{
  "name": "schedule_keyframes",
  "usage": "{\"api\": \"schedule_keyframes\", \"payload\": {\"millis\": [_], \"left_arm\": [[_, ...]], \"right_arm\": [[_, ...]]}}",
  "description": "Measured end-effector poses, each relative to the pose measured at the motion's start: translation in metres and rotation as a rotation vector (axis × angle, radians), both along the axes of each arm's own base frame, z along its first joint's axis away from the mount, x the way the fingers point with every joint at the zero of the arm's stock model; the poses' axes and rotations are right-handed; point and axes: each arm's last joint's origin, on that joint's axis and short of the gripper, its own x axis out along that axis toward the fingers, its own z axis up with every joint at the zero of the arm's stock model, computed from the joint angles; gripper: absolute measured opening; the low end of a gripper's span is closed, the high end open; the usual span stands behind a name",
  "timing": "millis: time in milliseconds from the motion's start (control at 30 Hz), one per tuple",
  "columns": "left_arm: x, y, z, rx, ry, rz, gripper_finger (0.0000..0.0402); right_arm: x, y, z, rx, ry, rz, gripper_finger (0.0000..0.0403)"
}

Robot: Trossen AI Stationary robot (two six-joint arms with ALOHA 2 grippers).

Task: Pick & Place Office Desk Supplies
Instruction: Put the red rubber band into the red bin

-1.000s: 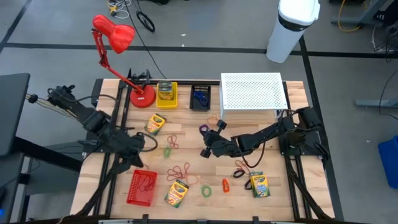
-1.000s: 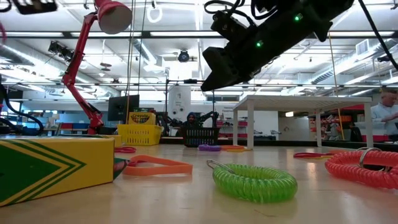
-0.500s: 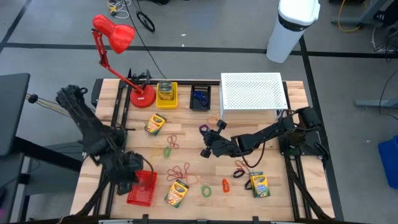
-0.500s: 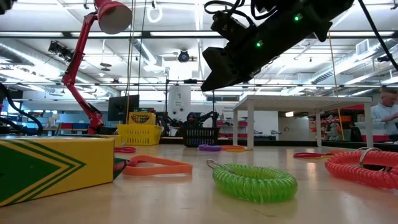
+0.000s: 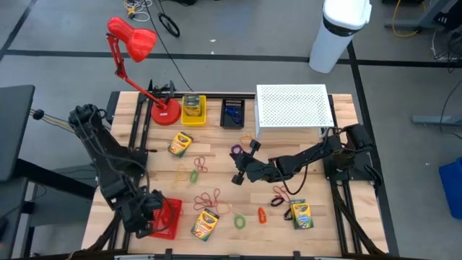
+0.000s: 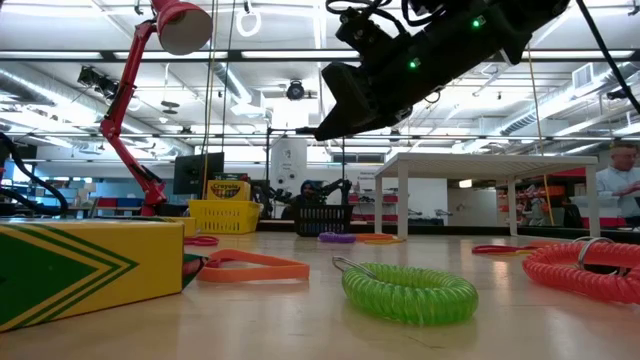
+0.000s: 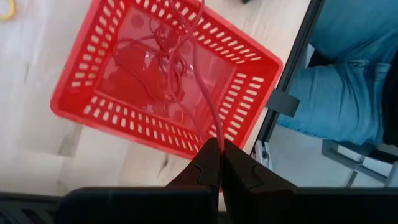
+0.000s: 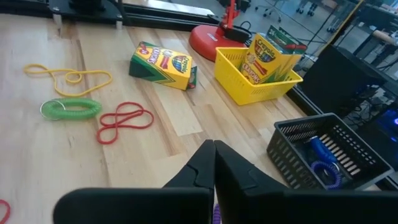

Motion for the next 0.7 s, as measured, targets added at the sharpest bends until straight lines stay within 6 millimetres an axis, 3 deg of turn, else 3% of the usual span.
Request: {"api": "schedule_keyframes", "payload": {"millis": [700], "left_arm": [[-0.002, -0.013, -0.004, -0.091, 0.062, 0.116, 0.0004]], "right_arm": [[0.0, 0.0, 0.0, 0.002, -0.004, 0.0, 0.0007]]}}
